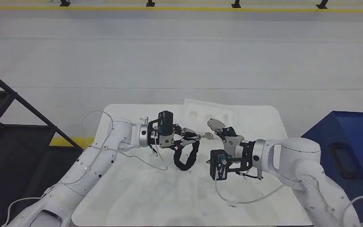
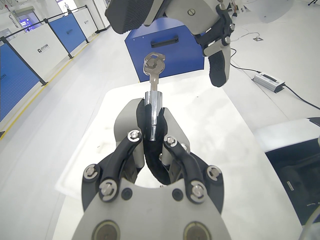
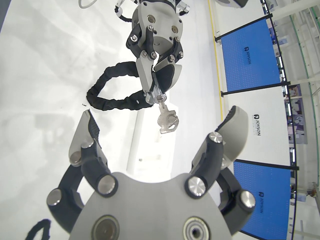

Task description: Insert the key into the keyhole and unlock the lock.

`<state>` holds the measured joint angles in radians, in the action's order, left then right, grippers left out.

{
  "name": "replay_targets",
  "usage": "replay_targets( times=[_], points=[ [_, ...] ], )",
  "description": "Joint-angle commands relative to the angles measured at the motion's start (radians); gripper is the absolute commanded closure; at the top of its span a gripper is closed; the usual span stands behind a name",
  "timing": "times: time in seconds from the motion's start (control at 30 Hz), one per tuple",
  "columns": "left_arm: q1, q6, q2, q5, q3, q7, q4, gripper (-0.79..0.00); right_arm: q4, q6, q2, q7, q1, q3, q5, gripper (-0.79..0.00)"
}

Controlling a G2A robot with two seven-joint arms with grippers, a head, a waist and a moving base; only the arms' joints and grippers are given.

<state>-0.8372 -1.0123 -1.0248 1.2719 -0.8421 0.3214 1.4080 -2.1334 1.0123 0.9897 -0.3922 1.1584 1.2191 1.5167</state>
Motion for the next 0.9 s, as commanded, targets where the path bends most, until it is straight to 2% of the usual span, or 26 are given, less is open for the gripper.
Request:
replay_targets(
  times=[0.0,0.07,0.27,0.57,0.7,0.87],
  points=[
    [0.001,0.0,0.006,-0.014,0.005,-0.009,0.004,0.0,0.005,0.0,-0.006,0.044,0.002,-0.002,0.049,-0.231],
    [0.002,0.0,0.012,-0.028,0.011,-0.017,0.006,0.0,0.006,0.0,-0.011,0.077,0.004,-0.003,0.099,-0.145],
    [0.01,0.0,0.024,-0.062,0.033,-0.039,0.012,0.0,0.005,-0.012,-0.02,0.133,0.017,-0.004,0.198,-0.114],
    [0.034,0.0,0.037,-0.108,0.078,-0.05,0.012,0.0,0.006,-0.051,-0.026,0.195,0.038,0.0,0.262,0.0],
    [0.045,0.0,0.042,-0.117,0.093,-0.049,0.01,0.0,0.028,-0.079,-0.025,0.22,0.051,0.011,0.21,0.0],
    [0.057,0.0,0.046,-0.118,0.111,-0.04,0.01,0.0,0.045,-0.117,-0.022,0.182,0.068,0.038,0.09,0.0]
  ],
)
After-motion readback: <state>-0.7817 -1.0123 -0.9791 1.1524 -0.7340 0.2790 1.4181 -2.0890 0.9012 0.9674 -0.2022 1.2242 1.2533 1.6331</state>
